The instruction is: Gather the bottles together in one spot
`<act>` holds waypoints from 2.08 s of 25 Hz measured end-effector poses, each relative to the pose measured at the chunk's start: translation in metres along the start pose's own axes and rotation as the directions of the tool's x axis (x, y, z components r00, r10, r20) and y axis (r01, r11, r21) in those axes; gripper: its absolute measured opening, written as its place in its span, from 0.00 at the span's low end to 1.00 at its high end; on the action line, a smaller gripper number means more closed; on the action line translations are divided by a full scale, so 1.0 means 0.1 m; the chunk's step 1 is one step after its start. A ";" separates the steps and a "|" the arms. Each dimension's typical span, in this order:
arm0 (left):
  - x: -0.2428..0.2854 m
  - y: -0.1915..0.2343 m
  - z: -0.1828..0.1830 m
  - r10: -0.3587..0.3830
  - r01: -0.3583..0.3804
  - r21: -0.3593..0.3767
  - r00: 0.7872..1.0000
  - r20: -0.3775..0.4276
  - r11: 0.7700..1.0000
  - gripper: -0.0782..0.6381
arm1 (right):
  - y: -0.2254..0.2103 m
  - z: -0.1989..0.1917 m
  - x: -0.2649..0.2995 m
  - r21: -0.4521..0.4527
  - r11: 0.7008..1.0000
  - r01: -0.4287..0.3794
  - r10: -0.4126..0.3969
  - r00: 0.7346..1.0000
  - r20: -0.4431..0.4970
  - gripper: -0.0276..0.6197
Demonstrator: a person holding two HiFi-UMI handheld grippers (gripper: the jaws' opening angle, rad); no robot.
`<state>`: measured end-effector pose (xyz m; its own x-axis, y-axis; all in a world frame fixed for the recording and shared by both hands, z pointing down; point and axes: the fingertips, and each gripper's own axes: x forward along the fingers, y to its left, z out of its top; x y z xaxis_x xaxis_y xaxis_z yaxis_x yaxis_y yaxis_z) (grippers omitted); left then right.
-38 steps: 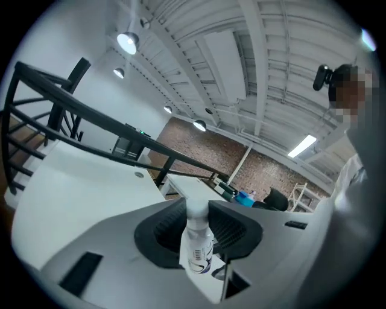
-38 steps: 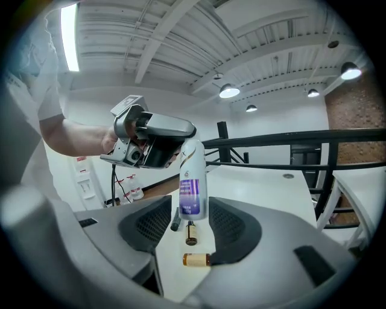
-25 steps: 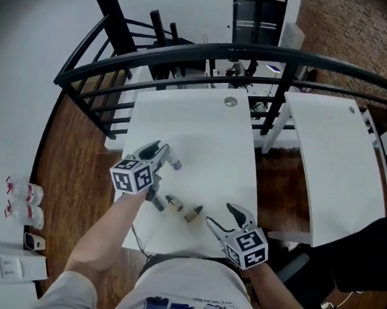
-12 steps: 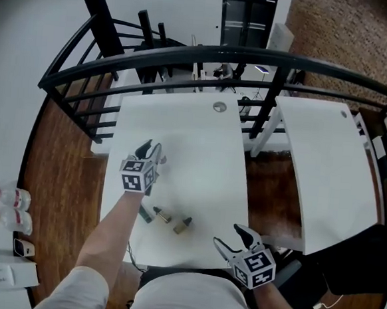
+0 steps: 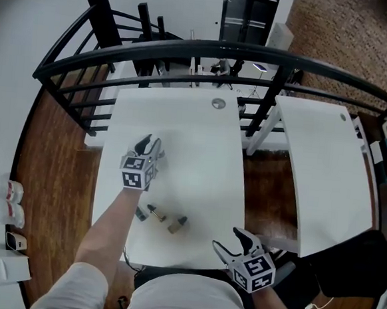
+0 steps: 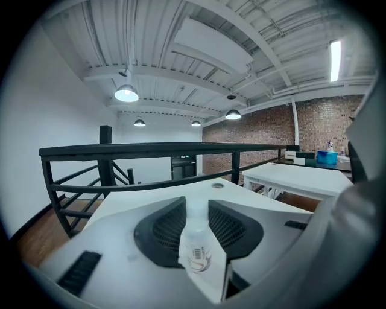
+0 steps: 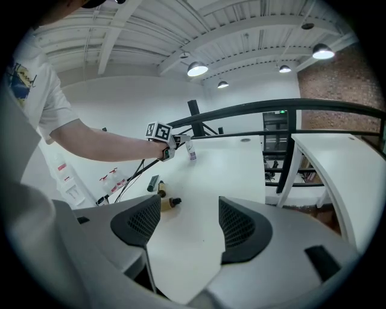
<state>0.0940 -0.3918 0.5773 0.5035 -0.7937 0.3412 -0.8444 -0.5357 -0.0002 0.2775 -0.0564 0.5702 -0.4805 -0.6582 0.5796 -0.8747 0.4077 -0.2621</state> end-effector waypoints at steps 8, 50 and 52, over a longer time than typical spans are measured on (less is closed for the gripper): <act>-0.10 -0.02 0.11 -0.037 0.036 0.018 0.999 0.015 0.999 0.30 | 0.06 0.08 0.07 -0.016 1.000 -0.021 0.021 1.000 0.013 0.54; -4.69 -0.34 -0.45 -0.254 0.243 -0.136 0.965 -0.067 0.960 0.31 | 2.61 -0.09 0.07 -0.044 0.996 0.080 -0.076 0.993 0.092 0.54; -4.87 -0.34 -0.52 -0.275 0.267 -0.117 0.960 -0.062 0.957 0.31 | 2.68 -0.18 0.07 -0.042 0.995 0.090 -0.086 0.993 0.078 0.54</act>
<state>-0.1320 0.0282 0.4599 0.7039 -0.5966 0.3854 -0.6951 -0.6902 0.2011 0.0407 0.0600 0.5182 -0.4067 -0.7384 0.5379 -0.9109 0.3731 -0.1765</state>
